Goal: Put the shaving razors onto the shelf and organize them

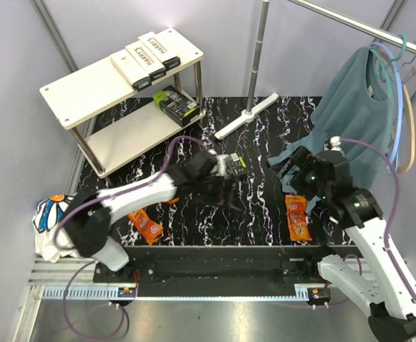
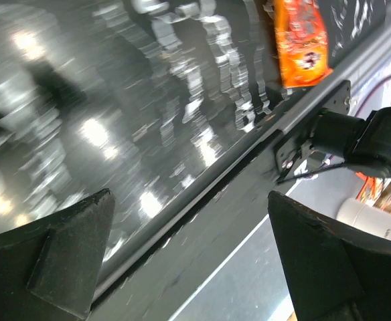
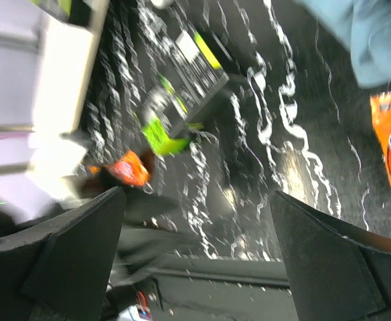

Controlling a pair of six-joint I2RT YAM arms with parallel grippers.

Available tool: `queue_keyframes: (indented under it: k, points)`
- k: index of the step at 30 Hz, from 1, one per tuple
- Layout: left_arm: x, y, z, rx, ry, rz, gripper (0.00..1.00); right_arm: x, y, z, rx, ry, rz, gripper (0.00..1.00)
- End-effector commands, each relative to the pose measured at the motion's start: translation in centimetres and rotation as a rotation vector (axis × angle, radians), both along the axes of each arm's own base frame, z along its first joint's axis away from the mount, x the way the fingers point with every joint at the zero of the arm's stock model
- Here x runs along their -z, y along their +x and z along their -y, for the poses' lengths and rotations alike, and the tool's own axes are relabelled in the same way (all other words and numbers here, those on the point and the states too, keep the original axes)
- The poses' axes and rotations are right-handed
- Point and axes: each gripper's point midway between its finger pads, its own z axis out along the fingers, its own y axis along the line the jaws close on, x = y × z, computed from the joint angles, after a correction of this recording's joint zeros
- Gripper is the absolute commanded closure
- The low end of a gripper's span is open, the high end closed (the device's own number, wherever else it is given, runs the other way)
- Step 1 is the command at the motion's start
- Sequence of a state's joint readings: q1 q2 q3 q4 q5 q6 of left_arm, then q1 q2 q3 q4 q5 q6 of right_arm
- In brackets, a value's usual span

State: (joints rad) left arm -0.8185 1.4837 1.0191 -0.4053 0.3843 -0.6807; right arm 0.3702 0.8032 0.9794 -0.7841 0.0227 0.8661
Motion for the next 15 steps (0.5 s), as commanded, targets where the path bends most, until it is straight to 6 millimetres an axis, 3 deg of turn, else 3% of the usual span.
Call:
queue_keyframes:
  k: [1,2,3,4,5,6,7,9,10,15]
  points:
    - [-1.5,0.5,9.0,0.108,-0.103,0.066,0.01,-3.7,-0.5,2.5,0.087,-0.050,0.095,0.00]
    - [-1.2,0.5,10.0,0.123,-0.101,0.061,0.03,-4.0,-0.9,2.7,0.093,-0.051,0.104,0.00]
    - [-2.2,0.7,11.6,0.143,-0.133,0.068,0.03,-4.2,-1.0,3.1,0.108,-0.058,0.111,0.00]
    - [-0.6,0.4,12.7,0.154,-0.114,0.035,0.04,-4.5,-1.1,3.3,0.113,-0.057,0.119,0.00]
    - [-0.5,0.3,13.4,0.164,-0.122,0.025,0.04,-4.7,-1.3,3.5,0.120,-0.058,0.126,0.00]
    - [-1.6,0.2,14.8,0.188,-0.156,0.023,0.05,-4.8,-1.4,3.7,0.126,-0.060,0.133,0.00]
    - [-0.4,0.1,15.6,0.202,-0.145,0.000,0.06,-5.0,-1.4,3.8,0.131,-0.060,0.138,0.00]
    - [-1.2,-0.1,17.2,0.223,-0.175,-0.015,0.07,-5.1,-1.5,3.9,0.133,-0.063,0.144,0.00]
    - [-0.1,-0.1,17.8,0.226,-0.164,-0.034,0.07,-5.1,-1.5,4.0,0.137,-0.064,0.142,0.00]
    - [1.3,0.0,20.4,0.230,-0.175,-0.108,0.09,-5.4,-1.8,4.3,0.146,-0.064,0.158,0.00]
